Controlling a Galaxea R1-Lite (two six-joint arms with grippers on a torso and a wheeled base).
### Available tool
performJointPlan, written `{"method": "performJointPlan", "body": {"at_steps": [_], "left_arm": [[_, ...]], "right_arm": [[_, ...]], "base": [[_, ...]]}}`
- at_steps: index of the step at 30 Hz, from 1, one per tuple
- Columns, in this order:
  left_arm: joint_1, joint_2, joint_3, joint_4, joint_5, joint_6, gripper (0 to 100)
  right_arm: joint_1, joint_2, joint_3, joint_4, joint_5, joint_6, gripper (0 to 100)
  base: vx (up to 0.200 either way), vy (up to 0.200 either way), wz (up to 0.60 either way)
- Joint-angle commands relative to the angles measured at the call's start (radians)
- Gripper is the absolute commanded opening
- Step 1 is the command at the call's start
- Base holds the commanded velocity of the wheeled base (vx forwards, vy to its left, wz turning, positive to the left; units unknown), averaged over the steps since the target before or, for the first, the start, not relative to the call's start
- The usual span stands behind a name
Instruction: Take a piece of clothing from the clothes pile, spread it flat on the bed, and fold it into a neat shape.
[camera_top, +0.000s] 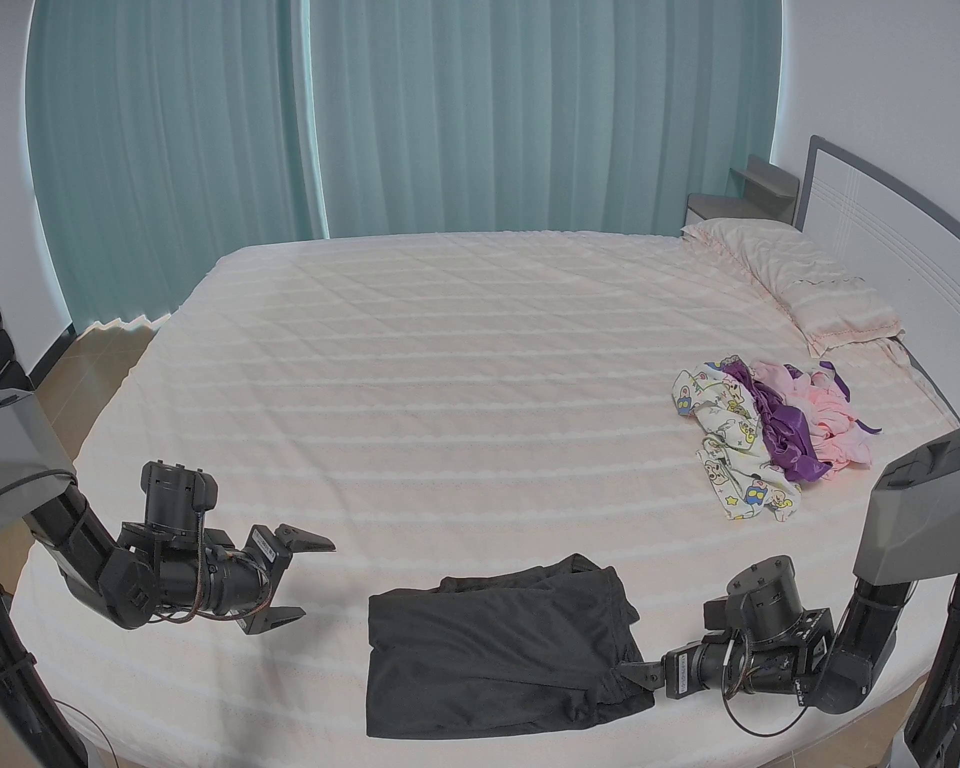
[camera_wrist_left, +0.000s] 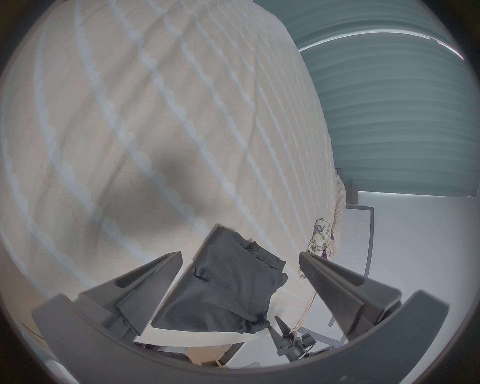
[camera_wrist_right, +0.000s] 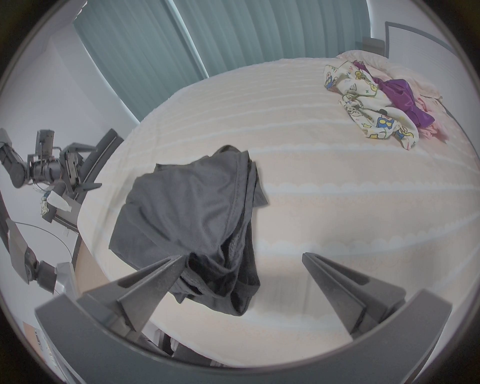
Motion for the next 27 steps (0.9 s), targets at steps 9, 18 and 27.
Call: {"method": "performJointPlan", "body": {"at_steps": [9,18,27], "left_arm": [[0.001,0.002,-0.001,-0.001,0.0,-0.002,100],[0.001,0.004,-0.001,-0.001,0.0,0.0,100],[0.001,0.005,-0.004,0.001,0.0,-0.002,100]], "right_arm": [[0.078,-0.033,-0.001,-0.001,0.109,0.186,100],[0.117,0.099,-0.061,-0.018,0.102,0.211,100],[0.088,0.105,-0.015,-0.021,0.07,0.16,0]], "base": [[0.0,0.0,0.0],[0.0,0.0,0.0],[0.0,0.0,0.0]]}}
